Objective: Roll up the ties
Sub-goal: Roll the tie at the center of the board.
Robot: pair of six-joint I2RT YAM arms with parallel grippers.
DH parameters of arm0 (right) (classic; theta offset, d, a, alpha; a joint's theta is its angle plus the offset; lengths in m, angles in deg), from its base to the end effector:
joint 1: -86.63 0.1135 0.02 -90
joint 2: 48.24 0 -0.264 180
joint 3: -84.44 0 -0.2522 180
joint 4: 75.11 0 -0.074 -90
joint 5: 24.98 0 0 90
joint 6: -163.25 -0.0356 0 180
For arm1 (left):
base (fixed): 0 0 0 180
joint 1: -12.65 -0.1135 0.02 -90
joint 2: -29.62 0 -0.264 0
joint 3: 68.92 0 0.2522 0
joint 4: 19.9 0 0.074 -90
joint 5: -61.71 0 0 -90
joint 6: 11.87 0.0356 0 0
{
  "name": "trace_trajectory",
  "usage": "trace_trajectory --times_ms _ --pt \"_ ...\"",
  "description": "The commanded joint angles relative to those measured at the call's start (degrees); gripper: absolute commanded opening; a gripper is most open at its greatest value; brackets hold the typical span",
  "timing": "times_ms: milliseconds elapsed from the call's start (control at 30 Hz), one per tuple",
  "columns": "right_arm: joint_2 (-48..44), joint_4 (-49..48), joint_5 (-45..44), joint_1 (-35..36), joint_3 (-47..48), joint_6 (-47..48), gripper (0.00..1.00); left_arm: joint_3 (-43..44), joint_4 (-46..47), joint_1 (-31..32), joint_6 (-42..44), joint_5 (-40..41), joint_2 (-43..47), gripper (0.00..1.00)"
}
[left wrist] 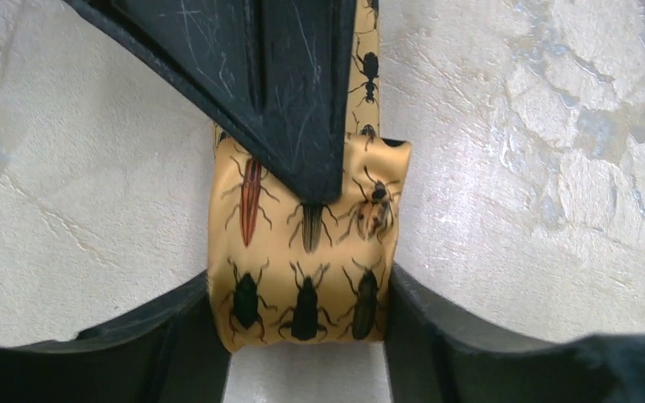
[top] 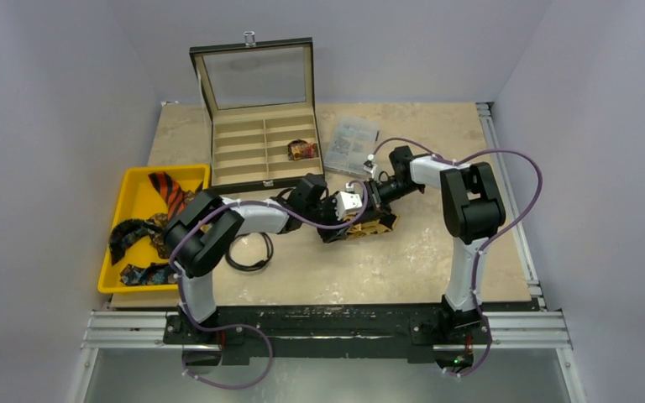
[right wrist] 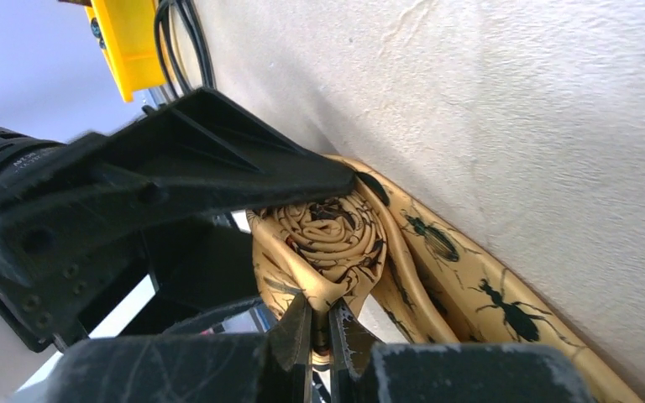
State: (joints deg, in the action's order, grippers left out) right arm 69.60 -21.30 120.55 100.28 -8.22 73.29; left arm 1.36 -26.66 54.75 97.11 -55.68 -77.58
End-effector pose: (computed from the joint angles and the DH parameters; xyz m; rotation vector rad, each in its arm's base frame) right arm 0.3526 0.1158 0.1253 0.4001 -2.7280 -1.4571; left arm 0.2681 -0.2643 0.1413 1.3964 1.8878 -0.7578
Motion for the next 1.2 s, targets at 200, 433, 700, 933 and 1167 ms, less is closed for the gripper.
trace_trajectory --times_ms 200,433,700,933,1167 --pt "4.21 0.90 -14.28 -3.15 -0.93 4.17 0.00 -5.17 20.18 -1.24 -7.02 -8.08 -1.41 0.70" --pt "6.85 1.16 -17.23 -3.70 1.53 3.65 0.00 -5.17 29.04 -1.15 -9.39 -9.34 -5.16 0.69" --pt "9.35 1.57 -20.67 -3.55 2.69 4.14 0.00 -2.32 33.23 0.08 -11.11 -8.82 -8.38 0.64" --pt "10.63 2.19 -20.65 -2.93 3.63 4.71 0.00 0.88 33.65 2.39 -13.37 -6.68 -11.43 0.58" --pt "8.96 1.43 -17.76 -0.70 1.95 4.70 0.00 1.89 25.17 3.62 -9.80 -2.48 -10.48 0.27"
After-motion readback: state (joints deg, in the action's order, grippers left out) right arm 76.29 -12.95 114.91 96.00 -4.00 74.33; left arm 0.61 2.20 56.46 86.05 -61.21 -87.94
